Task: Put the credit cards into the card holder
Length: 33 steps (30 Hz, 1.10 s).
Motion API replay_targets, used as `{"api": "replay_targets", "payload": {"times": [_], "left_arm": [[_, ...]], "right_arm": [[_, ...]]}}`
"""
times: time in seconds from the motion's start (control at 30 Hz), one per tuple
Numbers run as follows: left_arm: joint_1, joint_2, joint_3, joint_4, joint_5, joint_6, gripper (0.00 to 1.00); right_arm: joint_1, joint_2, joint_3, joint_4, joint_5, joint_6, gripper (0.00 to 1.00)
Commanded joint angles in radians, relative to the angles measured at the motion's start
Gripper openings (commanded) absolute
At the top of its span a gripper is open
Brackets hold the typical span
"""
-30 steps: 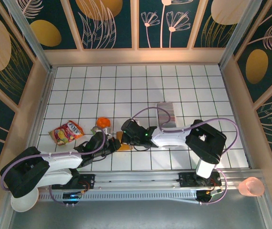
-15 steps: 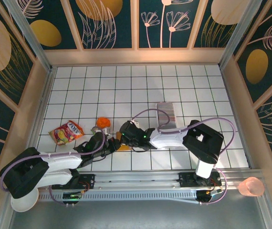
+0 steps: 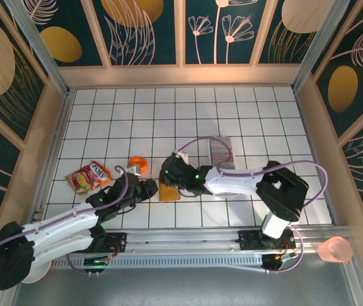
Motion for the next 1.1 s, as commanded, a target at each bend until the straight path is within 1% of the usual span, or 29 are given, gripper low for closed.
{"api": "replay_targets", "payload": {"times": [0.0,0.03,0.07,0.1,0.13,0.2,0.27,0.3,0.33,0.37,0.4,0.43,0.47,0.5,0.57,0.63,0.67,0.7,0.73,0.77,0.8,0.87,0.9,0.97,1.03,1.07], "left_arm": [[0.008,-0.023,0.115,-0.196,-0.140,0.087,0.60],[0.015,-0.014,0.156,-0.229,-0.190,0.118,0.68],[0.033,0.003,0.214,-0.266,-0.257,0.156,0.78],[0.061,0.023,0.268,-0.289,-0.311,0.202,0.96],[0.106,0.037,0.307,-0.288,-0.330,0.245,0.99],[0.221,0.066,0.364,-0.212,-0.316,0.361,0.99],[0.309,0.088,0.395,-0.130,-0.371,0.426,0.99],[0.342,0.097,0.404,-0.078,-0.403,0.467,0.99],[0.362,0.104,0.407,-0.024,-0.447,0.512,0.99],[0.372,0.105,0.405,0.012,-0.522,0.531,0.99],[0.382,0.102,0.390,0.065,-0.606,0.557,0.99],[0.395,0.094,0.349,0.157,-0.650,0.632,0.98],[0.413,0.083,0.299,0.261,-0.677,0.692,0.99],[0.448,0.073,0.244,0.357,-0.690,0.724,0.98],[0.542,0.061,0.125,0.528,-0.641,0.783,0.98],[0.638,0.048,0.031,0.636,-0.599,0.772,0.99],[0.673,0.050,0.002,0.665,-0.586,0.765,0.99],[0.708,0.061,-0.028,0.697,-0.564,0.760,0.98],[0.734,0.081,-0.058,0.751,-0.525,0.794,0.99],[0.742,0.102,-0.081,0.803,-0.504,0.842,0.98],[0.743,0.125,-0.103,0.856,-0.503,0.877,0.99],[0.748,0.169,-0.132,0.931,-0.503,0.878,0.99],[0.754,0.198,-0.152,0.985,-0.479,0.883,0.99],[0.757,0.267,-0.174,1.084,-0.428,0.900,0.99],[0.760,0.346,-0.182,1.175,-0.377,0.923,0.99],[0.758,0.366,-0.166,1.171,-0.336,0.931,0.99]], "right_arm": [[-0.082,-0.123,0.045,0.030,0.080,-0.138,0.48],[-0.101,-0.157,0.037,0.041,0.104,-0.175,0.51],[-0.122,-0.210,0.023,0.060,0.141,-0.222,0.57],[-0.150,-0.260,-0.002,0.100,0.164,-0.289,0.60],[-0.176,-0.312,-0.029,0.142,0.177,-0.352,0.63],[-0.245,-0.437,-0.124,0.261,0.203,-0.524,0.67],[-0.308,-0.552,-0.230,0.403,0.249,-0.722,0.80],[-0.345,-0.600,-0.301,0.493,0.306,-0.833,0.83],[-0.385,-0.638,-0.363,0.581,0.347,-0.949,0.84],[-0.423,-0.663,-0.412,0.648,0.349,-1.044,0.86],[-0.474,-0.686,-0.467,0.692,0.324,-1.125,0.91],[-0.521,-0.704,-0.513,0.710,0.274,-1.181,0.93],[-0.595,-0.716,-0.548,0.720,0.221,-1.187,0.93],[-0.671,-0.723,-0.591,0.744,0.165,-1.169,0.93],[-0.814,-0.717,-0.682,0.822,0.041,-1.100,0.93],[-0.923,-0.689,-0.754,0.895,-0.049,-1.023,0.93],[-0.956,-0.666,-0.780,0.933,-0.075,-1.004,0.93],[-0.980,-0.632,-0.805,0.970,-0.098,-0.997,0.93],[-0.990,-0.595,-0.822,1.004,-0.101,-1.004,0.93],[-0.990,-0.558,-0.840,1.052,-0.097,-1.011,0.93],[-0.993,-0.511,-0.862,1.113,-0.096,-1.016,0.93],[-0.994,-0.414,-0.878,1.238,-0.102,-1.021,0.92],[-0.985,-0.385,-0.865,1.250,-0.090,-1.031,0.92],[-0.988,-0.329,-0.857,1.323,-0.139,-1.069,0.92],[-1.001,-0.248,-0.848,1.402,-0.136,-1.052,0.93],[-1.010,-0.211,-0.845,1.429,-0.144,-1.045,0.93]]}}
